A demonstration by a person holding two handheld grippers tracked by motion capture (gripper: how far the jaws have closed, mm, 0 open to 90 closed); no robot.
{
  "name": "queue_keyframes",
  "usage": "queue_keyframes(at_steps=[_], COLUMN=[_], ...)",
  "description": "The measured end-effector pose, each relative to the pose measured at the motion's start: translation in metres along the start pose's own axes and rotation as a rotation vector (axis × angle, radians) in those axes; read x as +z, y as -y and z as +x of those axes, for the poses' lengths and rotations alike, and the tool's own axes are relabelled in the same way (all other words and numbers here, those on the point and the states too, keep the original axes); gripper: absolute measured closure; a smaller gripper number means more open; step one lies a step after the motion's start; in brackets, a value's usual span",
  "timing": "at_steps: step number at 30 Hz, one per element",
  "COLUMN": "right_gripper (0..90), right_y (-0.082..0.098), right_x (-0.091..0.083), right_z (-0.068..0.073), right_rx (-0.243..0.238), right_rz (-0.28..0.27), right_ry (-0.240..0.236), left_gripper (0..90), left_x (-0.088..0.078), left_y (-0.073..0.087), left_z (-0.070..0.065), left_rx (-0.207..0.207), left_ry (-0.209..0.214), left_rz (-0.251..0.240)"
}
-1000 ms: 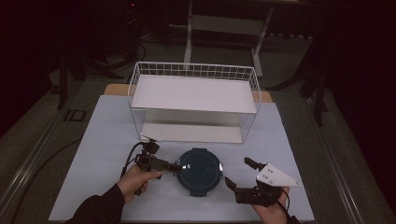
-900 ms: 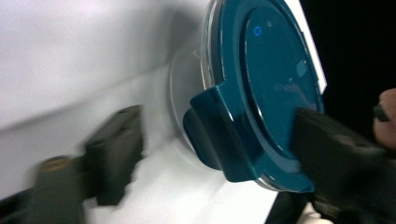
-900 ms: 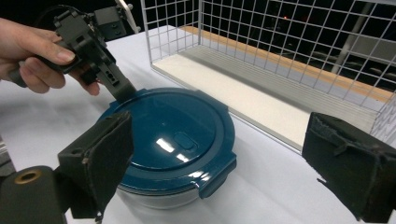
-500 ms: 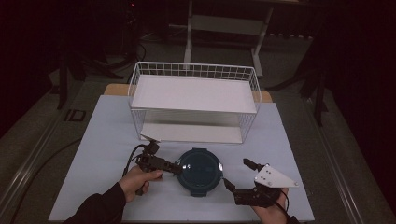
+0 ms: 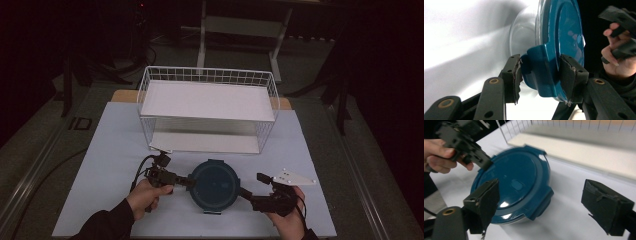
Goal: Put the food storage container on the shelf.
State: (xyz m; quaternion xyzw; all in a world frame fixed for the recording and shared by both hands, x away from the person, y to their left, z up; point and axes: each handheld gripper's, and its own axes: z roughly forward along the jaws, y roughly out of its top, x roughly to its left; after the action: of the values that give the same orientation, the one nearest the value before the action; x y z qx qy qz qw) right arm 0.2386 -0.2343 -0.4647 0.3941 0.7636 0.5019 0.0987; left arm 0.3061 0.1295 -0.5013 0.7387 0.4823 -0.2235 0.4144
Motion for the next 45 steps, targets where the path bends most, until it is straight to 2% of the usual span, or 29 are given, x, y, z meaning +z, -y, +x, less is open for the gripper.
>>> queue_keyframes(at_steps=[2, 3, 4, 7, 13, 19, 24, 27, 32, 34, 39, 43, 45], right_gripper=[18.3, 21.3, 21.3, 26.6, 36.8, 44.3, 46.6, 54.1, 55.6, 56.1, 56.4, 56.8, 56.8], right_y=[0.002, 0.004, 0.004, 0.006, 0.011, 0.015, 0.018, 0.019, 0.022, 0.024, 0.024, 0.025, 0.024], right_x=[0.005, 0.009, 0.009, 0.015, 0.024, 0.028, 0.033, 0.034, 0.035, 0.035, 0.035, 0.033, 0.032], right_z=[-0.006, -0.012, -0.012, -0.017, -0.022, -0.023, -0.023, -0.025, -0.028, -0.026, -0.022, -0.020, -0.019], right_rx=[0.065, 0.118, 0.118, 0.178, 0.257, 0.283, 0.318, 0.336, 0.388, 0.415, 0.427, 0.454, 0.448], right_rz=[0.038, 0.072, 0.072, 0.103, 0.143, 0.183, 0.213, 0.211, 0.213, 0.203, 0.187, 0.183, 0.185], right_ry=[-0.040, -0.076, -0.076, -0.126, -0.180, -0.205, -0.256, -0.293, -0.334, -0.335, -0.322, -0.309, -0.309], left_gripper=[54.8, 55.0, 55.0, 55.5, 55.8, 56.6, 56.9, 56.9, 56.8, 56.4, 56.2, 56.2, 56.3], left_x=[-0.001, -0.002, -0.003, -0.004, -0.005, -0.007, -0.007, -0.007, -0.008, -0.008, -0.008, -0.008, -0.008], left_y=[0.003, 0.004, 0.005, 0.009, 0.014, 0.017, 0.019, 0.020, 0.023, 0.025, 0.029, 0.031, 0.032], left_z=[-0.003, -0.005, -0.005, -0.008, -0.013, -0.015, -0.016, -0.015, -0.013, -0.014, -0.014, -0.017, -0.016], left_rx=[0.011, 0.022, 0.029, 0.050, 0.103, 0.131, 0.145, 0.146, 0.144, 0.145, 0.116, 0.125, 0.116], left_ry=[-0.010, -0.015, -0.016, -0.024, -0.032, -0.029, -0.029, -0.028, -0.021, -0.030, -0.040, -0.049, -0.044], left_rz=[-0.004, -0.001, -0.006, -0.008, -0.025, -0.021, -0.024, -0.029, -0.035, -0.043, -0.068, -0.081, -0.091])
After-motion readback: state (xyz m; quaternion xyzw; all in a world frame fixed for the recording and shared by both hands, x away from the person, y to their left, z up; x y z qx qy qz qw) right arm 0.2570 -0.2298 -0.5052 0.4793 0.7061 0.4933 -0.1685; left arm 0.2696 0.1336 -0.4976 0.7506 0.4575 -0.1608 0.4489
